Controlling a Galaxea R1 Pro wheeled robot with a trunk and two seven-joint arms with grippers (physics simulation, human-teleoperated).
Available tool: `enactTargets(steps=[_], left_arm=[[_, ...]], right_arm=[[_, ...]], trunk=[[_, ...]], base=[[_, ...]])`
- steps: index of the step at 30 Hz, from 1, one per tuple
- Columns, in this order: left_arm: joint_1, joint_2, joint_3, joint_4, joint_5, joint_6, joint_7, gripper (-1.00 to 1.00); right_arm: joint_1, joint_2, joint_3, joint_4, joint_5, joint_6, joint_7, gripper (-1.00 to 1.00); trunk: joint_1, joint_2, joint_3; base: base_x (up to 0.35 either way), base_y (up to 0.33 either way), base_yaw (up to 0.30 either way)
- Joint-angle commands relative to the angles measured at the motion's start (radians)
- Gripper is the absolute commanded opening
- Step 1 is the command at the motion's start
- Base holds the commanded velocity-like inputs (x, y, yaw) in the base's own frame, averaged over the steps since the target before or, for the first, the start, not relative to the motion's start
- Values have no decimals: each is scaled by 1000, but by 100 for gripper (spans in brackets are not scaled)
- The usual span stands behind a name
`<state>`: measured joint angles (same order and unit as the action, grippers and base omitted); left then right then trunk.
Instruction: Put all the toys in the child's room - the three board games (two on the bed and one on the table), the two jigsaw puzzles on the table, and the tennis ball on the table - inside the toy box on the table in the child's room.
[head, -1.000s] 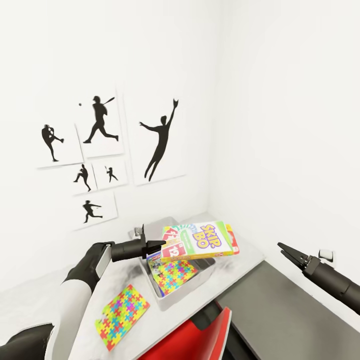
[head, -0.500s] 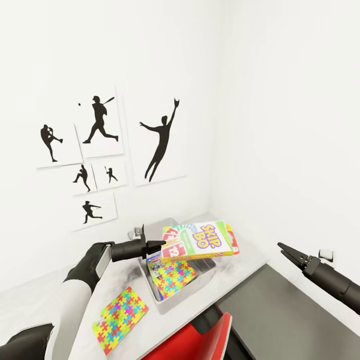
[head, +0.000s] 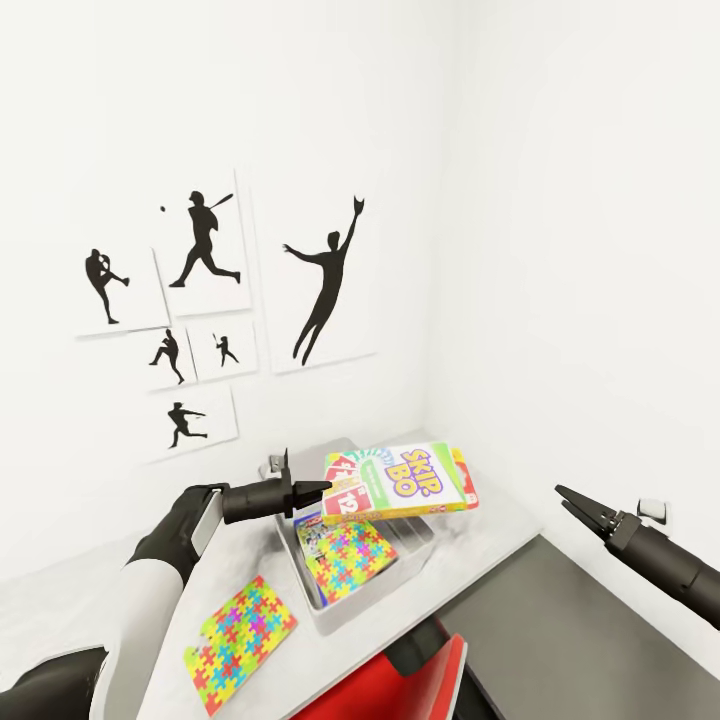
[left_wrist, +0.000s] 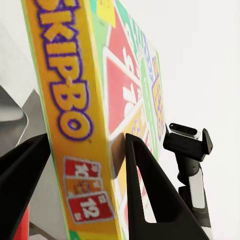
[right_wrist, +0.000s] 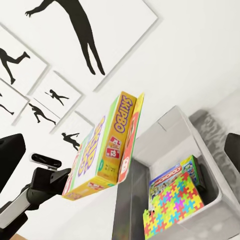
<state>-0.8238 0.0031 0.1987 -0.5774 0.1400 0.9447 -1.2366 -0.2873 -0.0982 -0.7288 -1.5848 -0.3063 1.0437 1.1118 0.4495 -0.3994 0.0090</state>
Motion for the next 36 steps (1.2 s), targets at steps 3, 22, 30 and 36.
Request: enactTargets(steps=[3, 22, 30, 36], left_arm=[[0, 0, 1, 1, 3, 6, -1, -100], [0, 0, 1, 1, 3, 6, 0, -100], [-1, 2, 4, 0, 1, 6, 3, -100], [-1, 16, 3, -9, 0, 5, 10, -100]], right_arm=[[-1, 0, -1, 0, 3, 4, 5, 100], [-1, 0, -1, 0, 3, 4, 5, 100], [-1, 0, -1, 0, 3, 4, 5, 100], [-1, -1, -3, 0, 3, 4, 6, 100]], trunk=[[0, -1, 0], [0, -1, 0], [0, -1, 0], [0, -1, 0]], base=[[115, 0, 1], [14, 0, 0], [0, 0, 0], [0, 0, 0]])
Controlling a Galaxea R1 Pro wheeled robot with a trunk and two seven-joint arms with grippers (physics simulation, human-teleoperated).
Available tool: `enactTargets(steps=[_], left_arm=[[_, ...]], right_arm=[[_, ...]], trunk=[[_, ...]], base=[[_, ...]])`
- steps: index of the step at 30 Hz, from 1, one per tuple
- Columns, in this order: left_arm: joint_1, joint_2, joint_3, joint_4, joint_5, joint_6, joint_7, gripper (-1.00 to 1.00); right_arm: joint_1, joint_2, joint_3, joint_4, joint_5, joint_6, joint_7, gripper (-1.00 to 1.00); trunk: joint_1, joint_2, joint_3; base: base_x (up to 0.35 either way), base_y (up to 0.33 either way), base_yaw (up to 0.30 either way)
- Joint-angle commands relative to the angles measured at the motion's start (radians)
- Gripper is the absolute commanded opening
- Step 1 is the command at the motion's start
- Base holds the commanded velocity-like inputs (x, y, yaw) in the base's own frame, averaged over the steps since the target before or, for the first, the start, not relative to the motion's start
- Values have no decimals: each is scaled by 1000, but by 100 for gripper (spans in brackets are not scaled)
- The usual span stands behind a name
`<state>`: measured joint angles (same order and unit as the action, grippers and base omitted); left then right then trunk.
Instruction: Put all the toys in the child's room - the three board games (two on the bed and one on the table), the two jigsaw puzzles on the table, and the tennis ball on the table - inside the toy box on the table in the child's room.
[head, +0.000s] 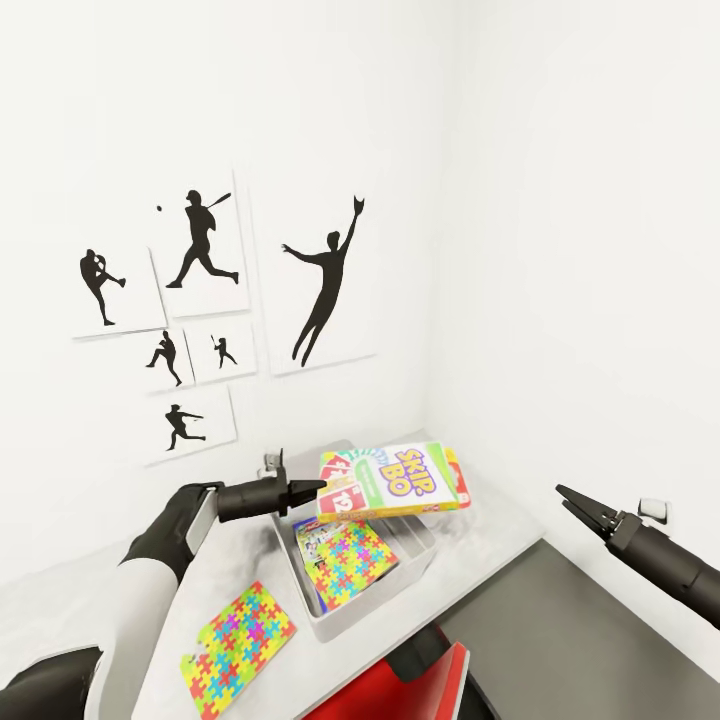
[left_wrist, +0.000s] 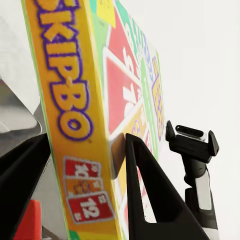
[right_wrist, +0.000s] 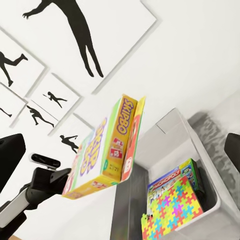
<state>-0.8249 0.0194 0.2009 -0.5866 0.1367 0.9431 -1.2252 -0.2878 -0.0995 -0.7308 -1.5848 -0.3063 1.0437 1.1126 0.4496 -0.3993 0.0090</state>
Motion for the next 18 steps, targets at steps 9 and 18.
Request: enactTargets(steps=[9, 18], left_arm=[[-71, 35, -5, 0, -10, 12, 117, -100], [-221, 40, -8, 12, -198, 20, 195, -100]], right_arm=[[-1, -1, -15, 0, 1, 4, 7, 100], [-1, -2, -18, 0, 2, 4, 8, 100]], trunk=[[0, -1, 0], [0, -1, 0]], base=[[0, 0, 0], [0, 0, 0]])
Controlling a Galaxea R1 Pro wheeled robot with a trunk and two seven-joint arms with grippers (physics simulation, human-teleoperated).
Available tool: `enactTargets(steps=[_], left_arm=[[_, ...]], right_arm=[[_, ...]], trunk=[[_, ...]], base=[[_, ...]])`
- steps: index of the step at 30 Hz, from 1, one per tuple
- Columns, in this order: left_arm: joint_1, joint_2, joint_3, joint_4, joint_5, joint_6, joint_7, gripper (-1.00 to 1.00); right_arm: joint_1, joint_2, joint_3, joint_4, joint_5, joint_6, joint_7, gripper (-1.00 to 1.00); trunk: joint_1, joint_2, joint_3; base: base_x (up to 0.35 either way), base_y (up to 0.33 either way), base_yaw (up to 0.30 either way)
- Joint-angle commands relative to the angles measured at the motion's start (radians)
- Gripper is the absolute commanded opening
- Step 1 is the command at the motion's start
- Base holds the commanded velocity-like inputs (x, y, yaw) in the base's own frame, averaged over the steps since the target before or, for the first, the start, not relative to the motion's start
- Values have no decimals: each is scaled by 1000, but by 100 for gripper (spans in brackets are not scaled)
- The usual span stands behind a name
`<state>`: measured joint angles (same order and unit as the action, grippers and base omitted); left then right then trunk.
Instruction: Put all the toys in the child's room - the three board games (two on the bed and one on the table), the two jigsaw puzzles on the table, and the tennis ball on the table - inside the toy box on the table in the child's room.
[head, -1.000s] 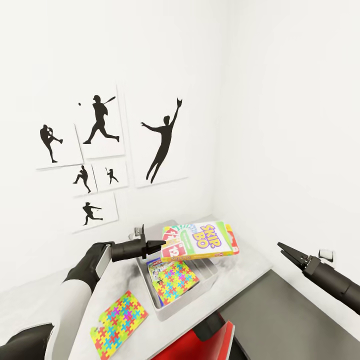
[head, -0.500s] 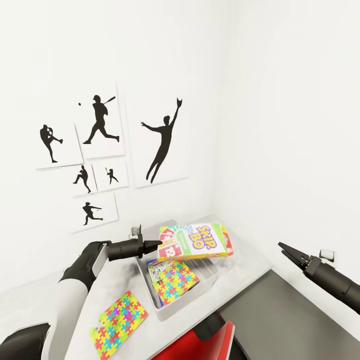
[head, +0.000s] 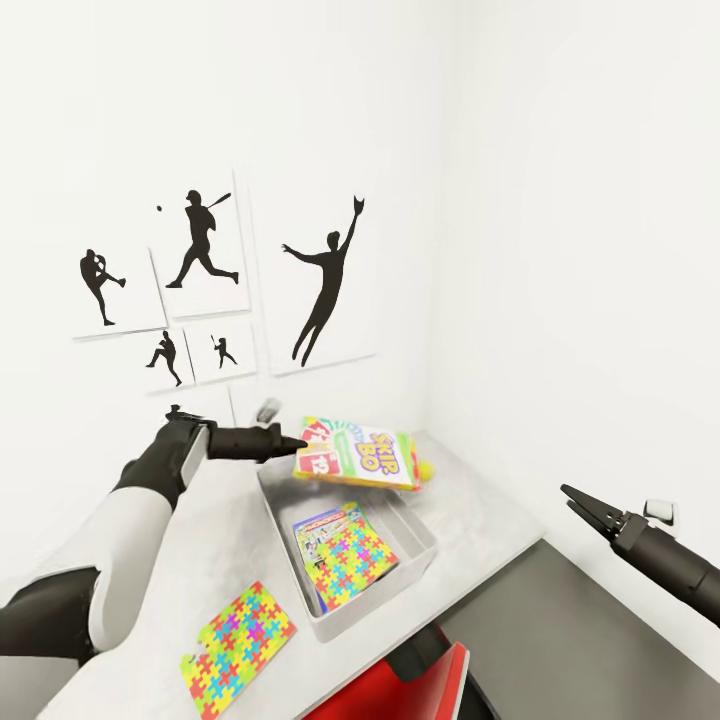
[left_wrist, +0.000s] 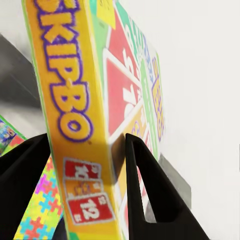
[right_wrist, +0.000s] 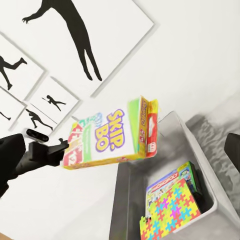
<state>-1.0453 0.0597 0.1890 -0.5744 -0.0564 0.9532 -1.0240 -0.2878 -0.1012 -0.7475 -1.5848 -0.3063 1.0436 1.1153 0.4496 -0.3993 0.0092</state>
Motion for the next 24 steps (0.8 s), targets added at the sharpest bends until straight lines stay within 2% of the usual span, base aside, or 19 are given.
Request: enactTargets(steps=[1, 5, 7, 9, 12, 17, 20, 22, 24], left_arm=[[-9, -1, 4, 0, -33, 9, -4, -100], [-22, -1, 3, 1, -124, 7, -4, -100], [-23, 0, 3, 1, -147, 5, -6, -100], [-24, 1, 2, 1, -195, 1, -9, -100], [-25, 8, 2, 1, -242, -2, -13, -100], [-25, 33, -4, 1, -266, -5, -16, -100], [-25, 36, -40, 0, -269, -5, -17, -100], [-25, 40, -81, -1, -270, -6, -19, -100], [-25, 46, -106, -1, -270, -9, -31, -100]], right_arm=[[-1, 0, -1, 0, 2, 4, 6, 100], [-1, -2, -1, 0, 3, 4, 7, 100], [-1, -2, -1, 0, 3, 4, 6, 100], [-1, -2, -1, 0, 3, 4, 6, 100], [-1, -3, -2, 0, 3, 4, 7, 100], [-1, -4, -2, 0, 3, 4, 7, 100], [-1, -5, -2, 0, 3, 4, 8, 100], [-1, -5, -2, 0, 3, 4, 9, 100], [-1, -5, -2, 0, 3, 4, 10, 100]], trunk=[[0, -1, -1], [0, -1, -1], [0, -1, -1], [0, -1, -1], [0, -1, -1], [0, -1, -1], [0, -1, -1], [0, -1, -1], [0, -1, -1]], base=[[0, 0, 0], [0, 0, 0], [0, 0, 0], [0, 0, 0], [0, 0, 0], [0, 0, 0], [0, 0, 0], [0, 0, 0], [0, 0, 0]])
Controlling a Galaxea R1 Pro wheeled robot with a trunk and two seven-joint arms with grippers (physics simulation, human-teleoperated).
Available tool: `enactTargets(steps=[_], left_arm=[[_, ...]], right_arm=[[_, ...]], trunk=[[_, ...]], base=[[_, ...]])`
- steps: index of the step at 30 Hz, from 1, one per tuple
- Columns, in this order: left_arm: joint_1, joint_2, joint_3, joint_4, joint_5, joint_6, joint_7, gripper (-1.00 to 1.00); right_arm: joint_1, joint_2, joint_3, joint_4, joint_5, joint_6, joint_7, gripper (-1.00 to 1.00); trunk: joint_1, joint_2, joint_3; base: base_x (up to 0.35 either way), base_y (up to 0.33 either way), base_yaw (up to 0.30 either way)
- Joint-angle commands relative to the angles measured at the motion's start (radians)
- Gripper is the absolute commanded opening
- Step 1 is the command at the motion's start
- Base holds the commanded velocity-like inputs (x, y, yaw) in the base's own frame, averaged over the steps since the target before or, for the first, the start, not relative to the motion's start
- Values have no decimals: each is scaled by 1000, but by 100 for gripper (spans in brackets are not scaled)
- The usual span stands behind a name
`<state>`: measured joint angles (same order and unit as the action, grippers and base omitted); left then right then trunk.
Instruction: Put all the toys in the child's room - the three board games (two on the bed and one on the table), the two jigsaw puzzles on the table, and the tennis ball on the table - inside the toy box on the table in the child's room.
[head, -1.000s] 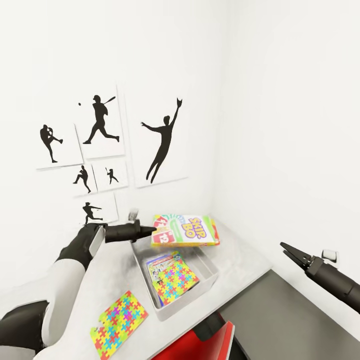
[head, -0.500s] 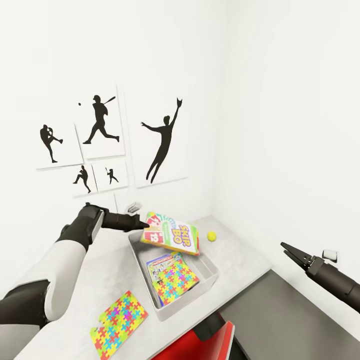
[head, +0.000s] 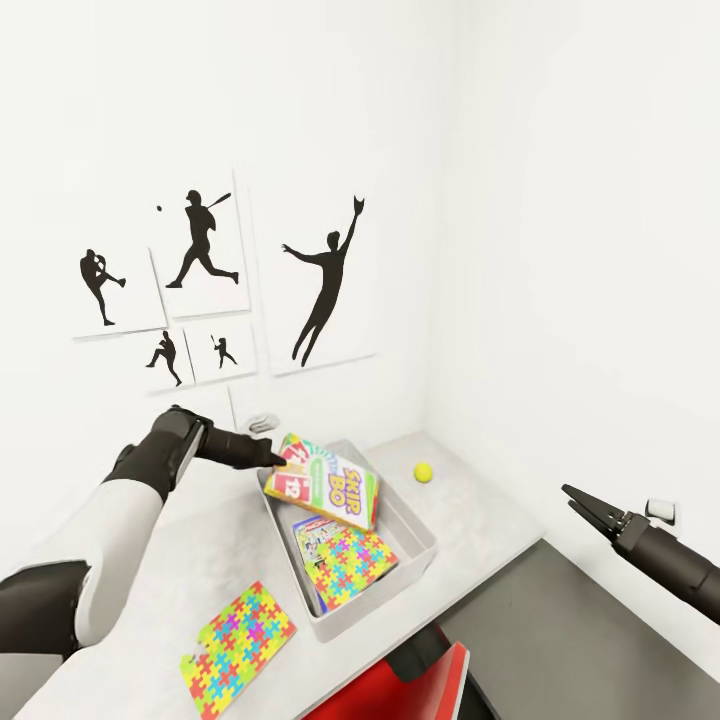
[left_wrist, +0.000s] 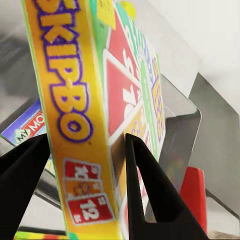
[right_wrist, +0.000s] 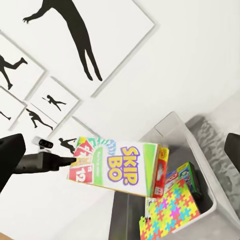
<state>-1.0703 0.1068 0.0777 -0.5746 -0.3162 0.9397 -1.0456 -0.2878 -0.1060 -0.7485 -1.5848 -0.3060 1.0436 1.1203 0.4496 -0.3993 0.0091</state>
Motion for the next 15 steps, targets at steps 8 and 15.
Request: enactTargets(steps=[8, 15], left_arm=[[0, 7, -122, -1, -13, -67, -104, -100], [0, 7, -152, -1, -14, -76, -126, -100]], right_arm=[[-1, 0, -1, 0, 2, 4, 5, 100], [-1, 0, -1, 0, 2, 4, 4, 100]], trunk=[[0, -1, 0], [0, -1, 0]], base=[[0, 0, 0], [0, 0, 0]])
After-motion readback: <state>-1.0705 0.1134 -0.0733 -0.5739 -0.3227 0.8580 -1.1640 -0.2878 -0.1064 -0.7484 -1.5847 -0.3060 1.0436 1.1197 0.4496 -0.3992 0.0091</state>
